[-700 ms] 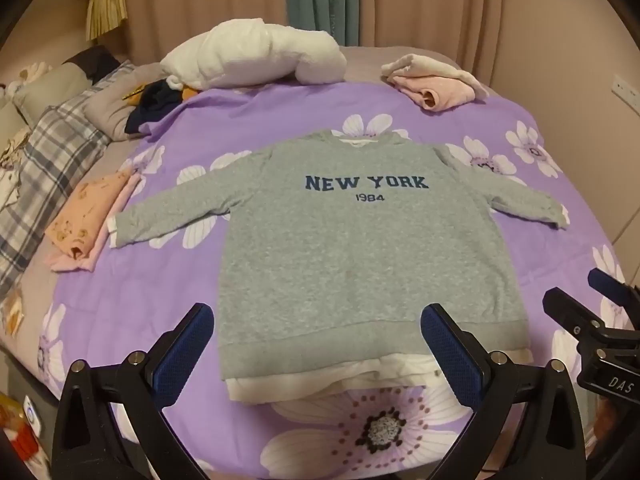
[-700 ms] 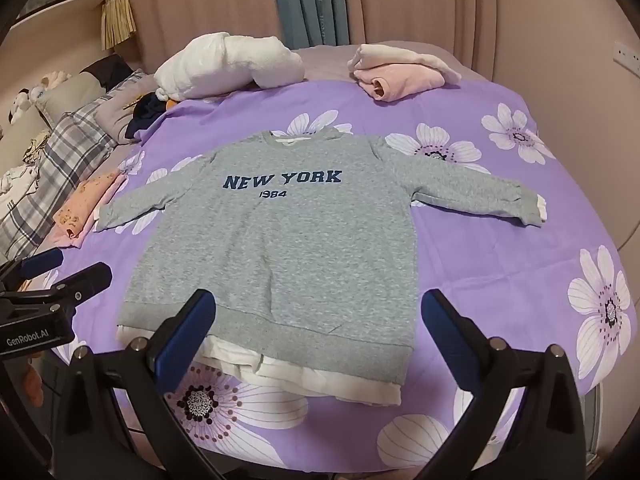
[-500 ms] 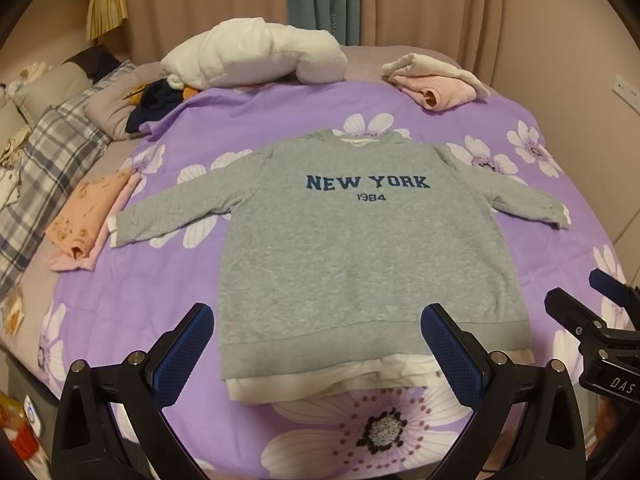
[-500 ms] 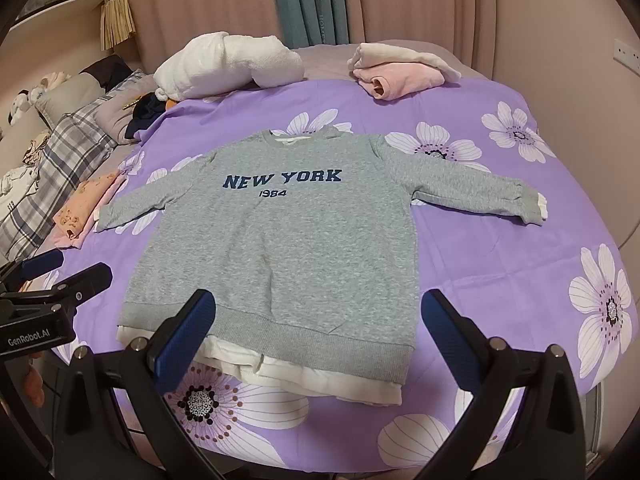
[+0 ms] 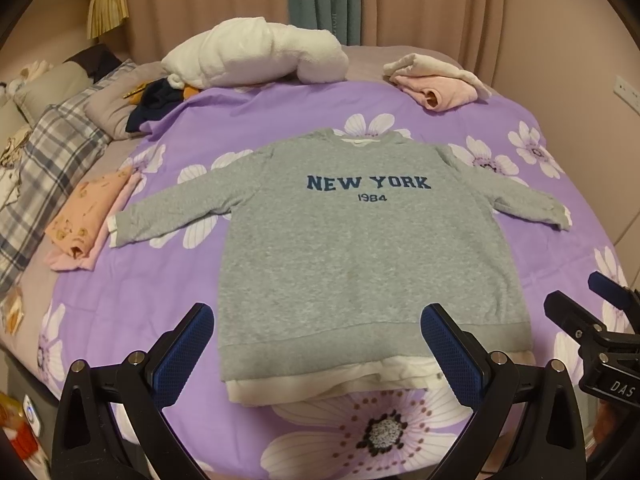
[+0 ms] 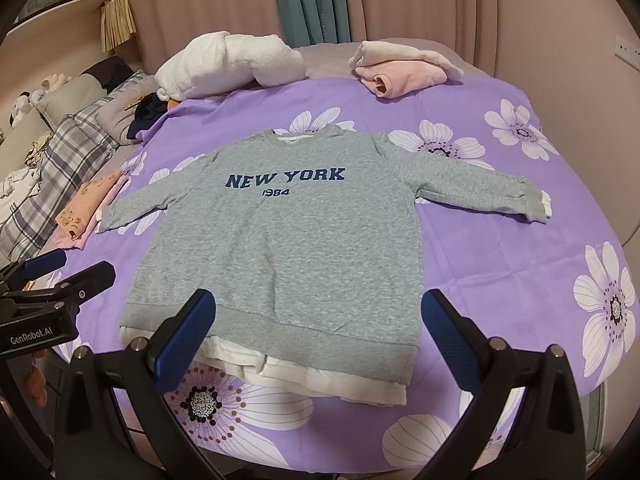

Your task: Fold small clothes

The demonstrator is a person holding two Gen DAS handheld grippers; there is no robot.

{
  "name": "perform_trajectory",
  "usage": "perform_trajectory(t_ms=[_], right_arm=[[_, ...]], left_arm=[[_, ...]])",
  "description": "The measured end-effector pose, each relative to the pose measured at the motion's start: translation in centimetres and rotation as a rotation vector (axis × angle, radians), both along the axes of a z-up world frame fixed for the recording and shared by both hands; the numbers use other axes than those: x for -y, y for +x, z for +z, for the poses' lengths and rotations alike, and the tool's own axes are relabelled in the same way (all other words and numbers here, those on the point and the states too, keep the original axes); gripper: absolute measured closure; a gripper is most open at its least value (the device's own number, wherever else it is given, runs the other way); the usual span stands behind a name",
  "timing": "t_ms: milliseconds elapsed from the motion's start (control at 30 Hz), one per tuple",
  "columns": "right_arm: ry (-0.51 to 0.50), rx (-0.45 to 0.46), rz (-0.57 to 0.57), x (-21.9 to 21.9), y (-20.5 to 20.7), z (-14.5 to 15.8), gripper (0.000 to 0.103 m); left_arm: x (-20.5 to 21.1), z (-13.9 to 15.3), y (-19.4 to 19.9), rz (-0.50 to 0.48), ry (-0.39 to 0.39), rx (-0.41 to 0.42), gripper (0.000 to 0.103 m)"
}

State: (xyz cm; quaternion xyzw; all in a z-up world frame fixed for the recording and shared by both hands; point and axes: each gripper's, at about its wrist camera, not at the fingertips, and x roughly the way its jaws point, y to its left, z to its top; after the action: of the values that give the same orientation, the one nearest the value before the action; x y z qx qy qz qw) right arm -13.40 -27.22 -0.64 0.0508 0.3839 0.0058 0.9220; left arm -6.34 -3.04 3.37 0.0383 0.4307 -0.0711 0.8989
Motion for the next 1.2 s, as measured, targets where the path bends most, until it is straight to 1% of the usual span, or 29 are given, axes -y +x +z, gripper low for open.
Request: perform_trajectory(t_ms=[1000, 1067, 1133, 1167, 1200], right_arm=[[0.005, 0.006, -0.001, -0.2, 0.0, 0.0, 0.000], [0.026, 0.016, -0.010, 0.3, 0.3, -0.1, 0.000], [0.080, 0.024, -0.032, 1.4, 0.8, -0.4, 0.000], [0.104, 0.022, -0.056, 2.2, 1.2, -0.8, 0.000], [0.107, 0.011, -0.083, 2.9, 1.4, -1.2, 0.000]], left_arm=[[-0.4, -0.3, 0.4, -0.006, -0.004, -0.001, 0.001], [-0.8, -0.6, 0.9, -0.011, -0.032, -0.008, 0.001], [-0.9, -1.2, 1.8, -0.010, -0.077, -0.028, 0.001], [-1.0, -1.7, 2.4, -0.005, -0.105, -0.045, 0.001], [-1.0, -2.2, 2.9, -0.002, -0.126, -0.062, 0.001]])
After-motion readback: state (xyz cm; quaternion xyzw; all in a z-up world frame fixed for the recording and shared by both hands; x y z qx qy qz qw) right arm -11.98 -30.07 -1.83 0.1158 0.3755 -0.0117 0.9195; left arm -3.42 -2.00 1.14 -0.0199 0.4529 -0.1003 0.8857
